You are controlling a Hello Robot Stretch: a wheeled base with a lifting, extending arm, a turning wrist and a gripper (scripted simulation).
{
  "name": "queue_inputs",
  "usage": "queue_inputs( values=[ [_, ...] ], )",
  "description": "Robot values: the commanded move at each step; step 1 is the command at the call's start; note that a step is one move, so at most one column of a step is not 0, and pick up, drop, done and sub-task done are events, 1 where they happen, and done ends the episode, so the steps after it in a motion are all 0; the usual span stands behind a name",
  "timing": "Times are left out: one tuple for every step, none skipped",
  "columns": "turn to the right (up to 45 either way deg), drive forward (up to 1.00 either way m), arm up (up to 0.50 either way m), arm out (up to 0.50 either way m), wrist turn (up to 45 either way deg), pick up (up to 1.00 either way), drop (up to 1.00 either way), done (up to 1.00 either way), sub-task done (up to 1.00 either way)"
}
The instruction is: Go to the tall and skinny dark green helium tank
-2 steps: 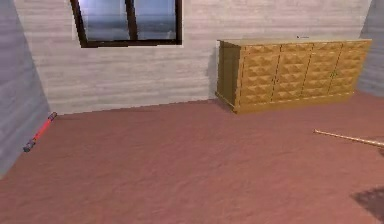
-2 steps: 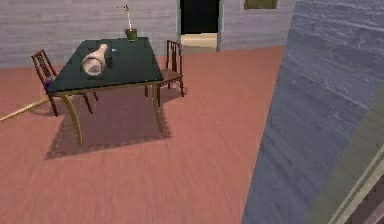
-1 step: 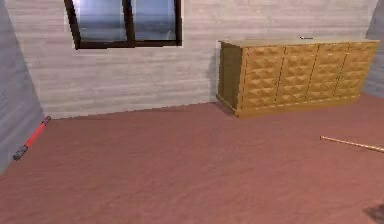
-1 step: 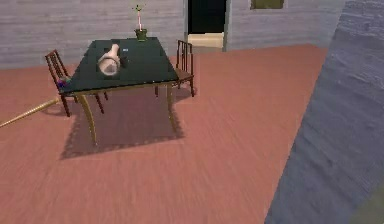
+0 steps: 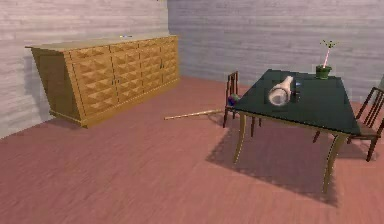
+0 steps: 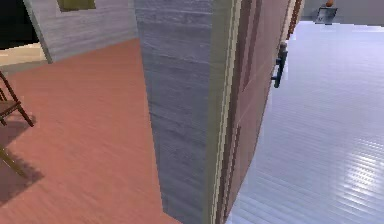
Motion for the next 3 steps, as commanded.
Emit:
queue_inputs(
  values=[
    [27.0, 0.00, 0.00, 0.00, 0.0, 0.00, 0.00, 0.00, 0.00],
    [0.0, 0.35, 0.00, 0.00, 0.0, 0.00, 0.00, 0.00, 0.00],
    [36.0, 0.00, 0.00, 0.00, 0.0, 0.00, 0.00, 0.00, 0.00]
  ],
)
